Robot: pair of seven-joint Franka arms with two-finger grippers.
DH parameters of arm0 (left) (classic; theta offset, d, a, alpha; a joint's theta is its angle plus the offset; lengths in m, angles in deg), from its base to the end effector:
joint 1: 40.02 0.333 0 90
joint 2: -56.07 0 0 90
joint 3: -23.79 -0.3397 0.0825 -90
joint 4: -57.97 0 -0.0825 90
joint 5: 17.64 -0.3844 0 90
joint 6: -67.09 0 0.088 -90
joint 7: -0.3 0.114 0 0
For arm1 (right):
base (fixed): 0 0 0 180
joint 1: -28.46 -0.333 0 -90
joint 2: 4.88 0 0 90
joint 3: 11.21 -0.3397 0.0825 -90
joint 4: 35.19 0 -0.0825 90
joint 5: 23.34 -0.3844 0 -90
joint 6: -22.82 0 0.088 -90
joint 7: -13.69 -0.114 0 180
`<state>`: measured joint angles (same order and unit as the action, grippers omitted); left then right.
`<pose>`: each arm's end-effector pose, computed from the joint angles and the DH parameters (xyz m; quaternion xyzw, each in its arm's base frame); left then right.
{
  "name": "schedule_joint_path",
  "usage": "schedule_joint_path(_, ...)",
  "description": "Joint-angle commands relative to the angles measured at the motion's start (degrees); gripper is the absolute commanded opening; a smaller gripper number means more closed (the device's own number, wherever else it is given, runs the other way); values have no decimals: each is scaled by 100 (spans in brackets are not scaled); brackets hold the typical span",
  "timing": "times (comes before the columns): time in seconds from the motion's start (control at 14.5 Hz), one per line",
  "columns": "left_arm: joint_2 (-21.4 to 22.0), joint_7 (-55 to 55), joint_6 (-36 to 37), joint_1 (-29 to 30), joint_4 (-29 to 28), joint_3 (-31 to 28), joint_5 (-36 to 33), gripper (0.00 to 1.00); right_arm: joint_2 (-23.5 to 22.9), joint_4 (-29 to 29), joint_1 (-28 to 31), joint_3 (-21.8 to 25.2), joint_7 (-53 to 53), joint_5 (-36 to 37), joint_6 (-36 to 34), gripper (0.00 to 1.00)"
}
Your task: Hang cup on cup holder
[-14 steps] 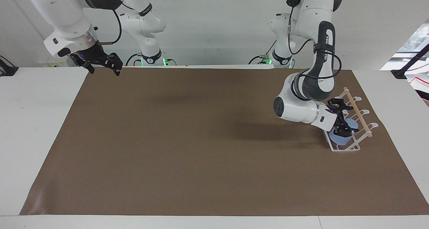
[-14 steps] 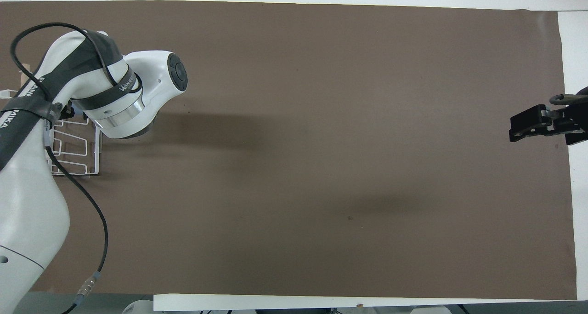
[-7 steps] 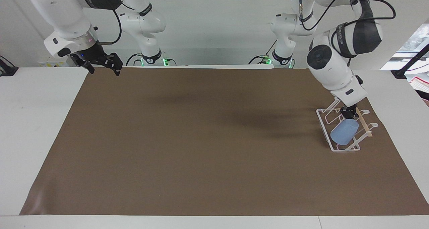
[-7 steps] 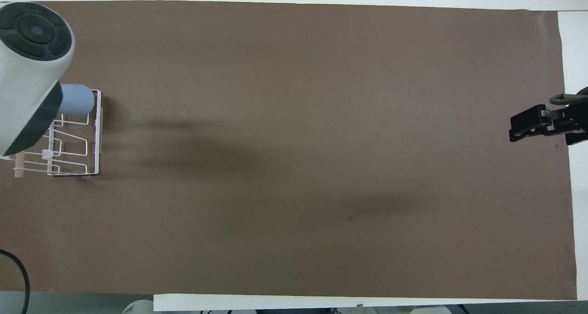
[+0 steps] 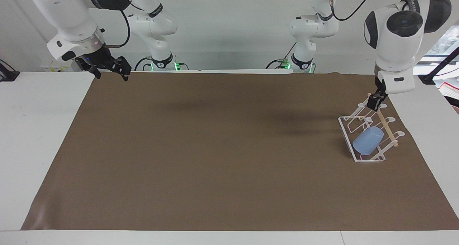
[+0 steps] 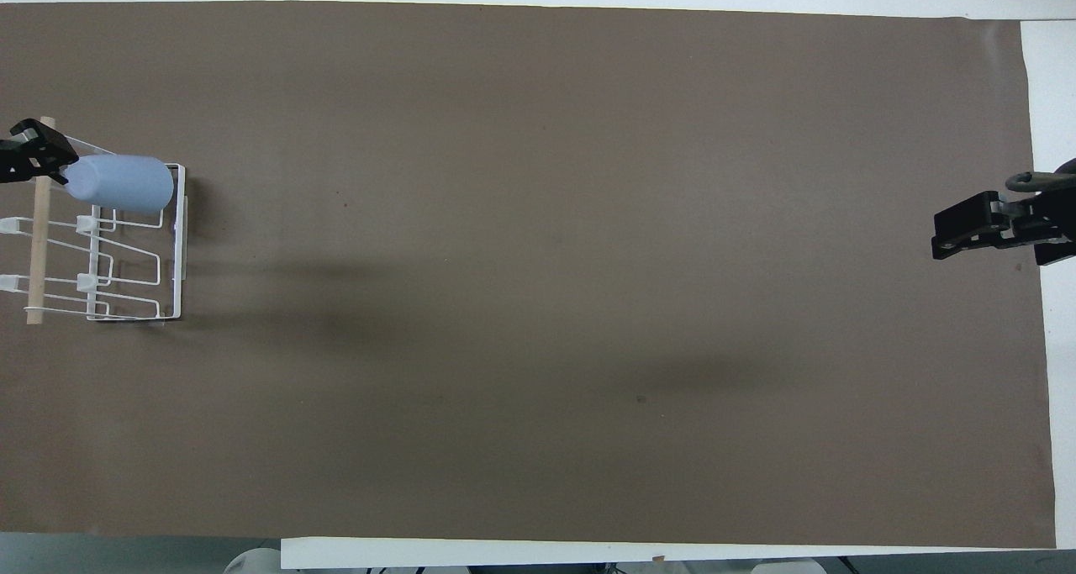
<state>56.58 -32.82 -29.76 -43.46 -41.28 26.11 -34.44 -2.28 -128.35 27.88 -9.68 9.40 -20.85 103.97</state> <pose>0.5570 -0.0264 0.5841 -0.9657 -0.2147 -0.0328 0.1421 0.5202 -0.0145 0.6281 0.9953 -0.0471 -0.0814 0.0234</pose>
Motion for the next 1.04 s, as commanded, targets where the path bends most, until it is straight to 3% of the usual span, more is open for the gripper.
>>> schedule_joint_path(0.0,-50,1609,726,150,675,14,834,100,65,-88,22,-4,-28,-100,50,99)
schedule_joint_path(0.21,-103,2660,1387,107,1047,-4,1135,100,65,-88,31,-4,-28,-100,50,99)
schedule_joint_path(0.48,-147,3055,1563,97,1178,40,1934,100,65,-88,22,-4,-28,-100,59,99)
schedule_joint_path(0.62,-323,3802,1923,71,1538,14,1918,100,65,-88,22,-4,-28,-100,50,99)
schedule_joint_path(0.97,-323,3875,1890,62,1557,49,1760,100,65,-88,22,-4,-28,-100,50,99)
